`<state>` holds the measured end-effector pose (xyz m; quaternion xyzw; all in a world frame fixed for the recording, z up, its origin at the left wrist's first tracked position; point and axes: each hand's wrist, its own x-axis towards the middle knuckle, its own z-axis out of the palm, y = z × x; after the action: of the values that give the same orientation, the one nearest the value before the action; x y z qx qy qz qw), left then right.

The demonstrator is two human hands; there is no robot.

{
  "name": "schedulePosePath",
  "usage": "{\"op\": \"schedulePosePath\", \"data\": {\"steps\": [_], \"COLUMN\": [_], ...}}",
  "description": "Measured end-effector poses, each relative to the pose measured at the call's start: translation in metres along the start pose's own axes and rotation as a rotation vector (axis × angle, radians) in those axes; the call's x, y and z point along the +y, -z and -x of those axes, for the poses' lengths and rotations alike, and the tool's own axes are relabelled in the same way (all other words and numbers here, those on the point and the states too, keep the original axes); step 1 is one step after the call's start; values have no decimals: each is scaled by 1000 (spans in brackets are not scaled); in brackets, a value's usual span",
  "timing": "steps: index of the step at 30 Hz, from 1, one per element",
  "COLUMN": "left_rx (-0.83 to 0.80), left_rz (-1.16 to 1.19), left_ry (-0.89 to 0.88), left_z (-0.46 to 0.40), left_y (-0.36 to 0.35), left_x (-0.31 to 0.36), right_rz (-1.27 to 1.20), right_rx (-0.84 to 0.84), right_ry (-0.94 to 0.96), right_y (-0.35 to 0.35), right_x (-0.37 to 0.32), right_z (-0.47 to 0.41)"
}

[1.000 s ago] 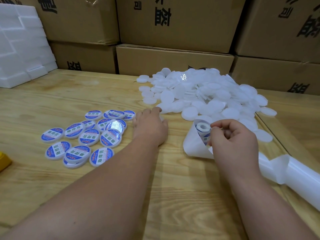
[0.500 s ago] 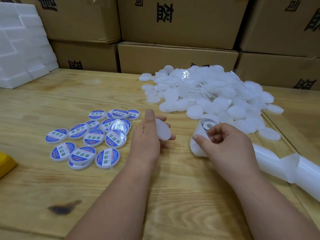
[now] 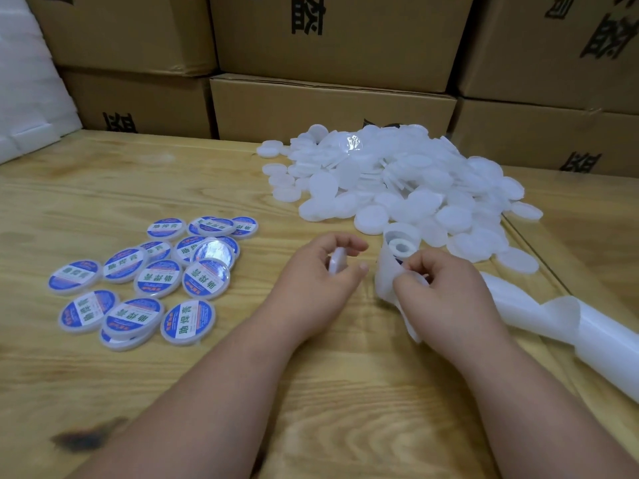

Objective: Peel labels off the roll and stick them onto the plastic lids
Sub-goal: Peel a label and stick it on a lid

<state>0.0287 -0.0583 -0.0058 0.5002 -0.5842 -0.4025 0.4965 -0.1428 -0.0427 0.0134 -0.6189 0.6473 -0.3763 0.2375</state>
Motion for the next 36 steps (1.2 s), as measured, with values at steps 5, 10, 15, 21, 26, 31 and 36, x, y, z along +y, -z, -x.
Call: {"op": "schedulePosePath", "data": {"steps": [5, 10, 15, 21, 26, 31, 36], "left_rx": [-70, -76, -76, -68, -73, -115, -131], "left_rz": [-83, -110, -85, -66, -78, -75, -63], "left_ry": [-17, -43, -43, -37, -52, -59, -47], "left_z": [3, 3, 4, 3, 4, 5, 6], "left_y": [-7, -7, -5, -6, -5, -2, -4], "left_x": [3, 3, 2, 0, 3, 6, 5], "right_rz": [-25, -32, -8, -4, -19, -85, -93], "right_rx": [-91, -174, -236, -248, -265, -266, -281], "right_ry": [81, 126, 101, 133, 128, 73, 35], "right_y": [-2, -2, -1, 0, 3, 5, 5], "right_x": [-1, 0, -1, 3, 4, 2, 4], "right_z": [4, 4, 4, 3, 2, 2, 1]}}
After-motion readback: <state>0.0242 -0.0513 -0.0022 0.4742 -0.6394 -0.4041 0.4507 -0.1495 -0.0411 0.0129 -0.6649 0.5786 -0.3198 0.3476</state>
